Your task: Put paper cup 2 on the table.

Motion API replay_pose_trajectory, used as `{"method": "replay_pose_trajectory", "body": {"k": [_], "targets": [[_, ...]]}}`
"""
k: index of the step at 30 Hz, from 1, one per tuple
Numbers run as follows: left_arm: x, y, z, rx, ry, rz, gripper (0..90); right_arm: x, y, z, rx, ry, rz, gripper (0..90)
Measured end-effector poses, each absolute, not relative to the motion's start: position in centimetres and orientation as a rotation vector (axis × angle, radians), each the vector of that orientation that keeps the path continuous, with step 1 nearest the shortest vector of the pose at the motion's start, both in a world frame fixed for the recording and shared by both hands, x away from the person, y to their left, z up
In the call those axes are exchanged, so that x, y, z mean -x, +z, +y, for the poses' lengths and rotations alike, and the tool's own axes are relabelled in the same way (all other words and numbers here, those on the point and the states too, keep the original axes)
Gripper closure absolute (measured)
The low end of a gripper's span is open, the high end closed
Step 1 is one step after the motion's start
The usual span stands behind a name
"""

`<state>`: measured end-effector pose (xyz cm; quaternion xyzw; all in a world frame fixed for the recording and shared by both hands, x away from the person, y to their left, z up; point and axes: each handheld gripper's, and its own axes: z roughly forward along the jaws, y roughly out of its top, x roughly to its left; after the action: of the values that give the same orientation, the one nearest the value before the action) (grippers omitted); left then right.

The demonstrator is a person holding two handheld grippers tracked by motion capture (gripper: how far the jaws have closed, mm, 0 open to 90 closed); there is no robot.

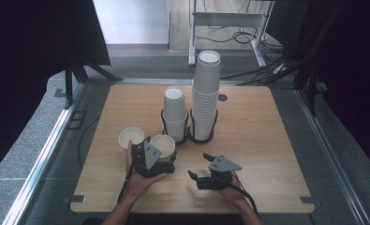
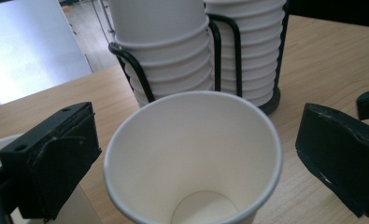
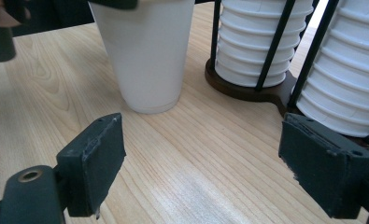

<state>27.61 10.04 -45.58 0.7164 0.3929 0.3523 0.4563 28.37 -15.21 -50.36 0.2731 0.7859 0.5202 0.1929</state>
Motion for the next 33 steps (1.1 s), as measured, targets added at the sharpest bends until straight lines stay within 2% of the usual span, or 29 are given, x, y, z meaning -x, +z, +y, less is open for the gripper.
{"method": "replay_pose_trajectory", "body": {"k": [16, 26, 33], "targets": [[-25.1, -43.0, 9.7, -1.738, 0.626, 0.797, 1.0, -28.4, -49.9, -15.6, -0.768, 1.461, 2.184, 14.2], [-24.4, -43.4, 8.6, -1.787, 0.538, 0.727, 2.2, -28.0, -49.5, -16.6, -0.777, 1.47, 2.162, 14.2], [-23.5, -44.9, 8.2, -1.857, 0.499, 0.708, 4.0, -26.7, -49.0, -18.9, -0.813, 1.478, 2.12, 14.9]]}}
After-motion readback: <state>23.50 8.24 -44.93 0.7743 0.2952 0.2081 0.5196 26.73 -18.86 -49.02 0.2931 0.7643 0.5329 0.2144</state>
